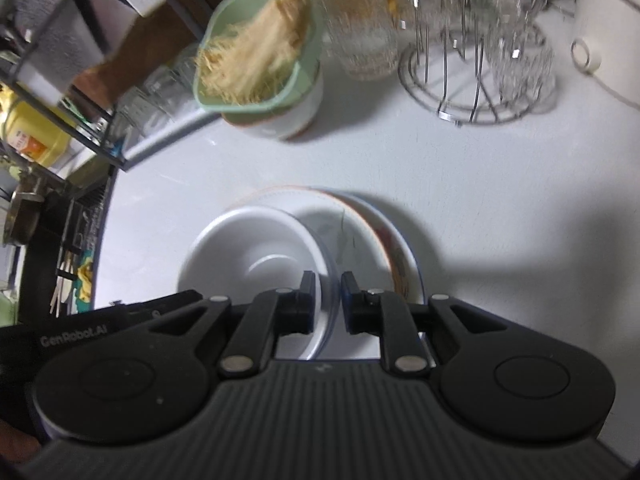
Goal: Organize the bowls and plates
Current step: 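Carry the bowl stack onto the plate stack and lower it, then open both grippers and pull back from the stacked dishes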
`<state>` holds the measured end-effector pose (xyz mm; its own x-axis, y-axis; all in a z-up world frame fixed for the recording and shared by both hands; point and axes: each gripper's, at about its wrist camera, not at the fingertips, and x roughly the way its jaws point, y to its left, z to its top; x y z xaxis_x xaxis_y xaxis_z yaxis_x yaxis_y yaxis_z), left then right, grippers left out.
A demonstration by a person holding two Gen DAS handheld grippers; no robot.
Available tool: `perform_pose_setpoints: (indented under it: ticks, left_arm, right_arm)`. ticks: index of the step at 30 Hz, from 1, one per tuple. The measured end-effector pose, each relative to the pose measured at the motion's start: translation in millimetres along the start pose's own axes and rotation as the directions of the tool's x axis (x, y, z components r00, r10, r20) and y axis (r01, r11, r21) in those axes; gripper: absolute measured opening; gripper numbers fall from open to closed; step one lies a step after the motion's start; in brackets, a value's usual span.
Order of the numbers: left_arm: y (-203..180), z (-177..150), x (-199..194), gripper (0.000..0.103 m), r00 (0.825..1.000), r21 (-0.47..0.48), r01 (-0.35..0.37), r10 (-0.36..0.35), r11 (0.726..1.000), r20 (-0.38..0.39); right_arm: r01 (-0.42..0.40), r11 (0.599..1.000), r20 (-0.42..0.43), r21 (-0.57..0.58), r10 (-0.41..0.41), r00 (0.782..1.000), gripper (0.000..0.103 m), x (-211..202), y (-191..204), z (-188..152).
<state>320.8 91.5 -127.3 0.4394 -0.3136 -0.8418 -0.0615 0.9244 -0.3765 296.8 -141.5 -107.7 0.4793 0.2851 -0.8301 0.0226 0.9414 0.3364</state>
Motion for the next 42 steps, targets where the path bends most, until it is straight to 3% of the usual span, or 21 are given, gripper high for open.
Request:
perform_pose_setpoints:
  ticks: [8,18,20,22,25,27,30,33,42]
  left_arm:
    - [-19.3,-8.7,-76.4,0.031,0.991,0.023,-0.028,0.024,0.999,0.131]
    - [-52.7,-70.9,-177.6,0.032,0.95,0.055,-0.079,0.058,0.995,0.306]
    - [-57.9,-89.7,-191.3,0.039,0.943,0.055,-0.086,0.064,0.995,0.326]
    - [-61.0,-109.0,-203.5,0.057,0.935,0.048,-0.093,0.071,0.994,0.347]
    - [-65.6,-136.5,-220.2,0.069,0.923,0.05,-0.108,0.082,0.993,0.377]
    - [-70.3,-155.4,-231.9,0.078,0.913,0.059,-0.128,0.095,0.99,0.397]
    - [-77.0,-181.4,-247.6,0.092,0.894,0.066,-0.161,0.117,0.985,0.433]
    - [-80.5,-205.9,-258.1,0.097,0.881,0.064,-0.193,0.144,0.979,0.451]
    - [-83.1,-254.6,-267.0,0.098,0.874,0.036,-0.224,0.184,0.974,0.45]
  right_arm:
    - [-0.051,0.996,0.134,-0.079,0.061,0.989,0.017,-57.1,15.3,5.6]
    - [-0.084,0.983,0.307,-0.165,0.132,0.942,0.017,-155.3,14.6,-22.6]
    - [-0.095,0.979,0.329,-0.179,0.15,0.932,0.018,-172.5,10.7,-35.8]
    - [-0.097,0.976,0.349,-0.195,0.162,0.923,0.018,-187.8,6.2,-50.3]
    - [-0.096,0.97,0.377,-0.221,0.176,0.91,0.037,-206.7,0.2,-72.8]
    - [-0.094,0.966,0.387,-0.241,0.185,0.903,0.062,-216.9,-3.5,-86.8]
    - [-0.086,0.964,0.408,-0.252,0.186,0.894,0.081,-228.7,-10.4,-104.5]
    - [-0.073,0.96,0.419,-0.269,0.185,0.889,0.081,-236.7,-17.1,-119.3]
    - [-0.052,0.957,0.426,-0.285,0.175,0.888,0.081,-252.5,-29.4,-159.7]
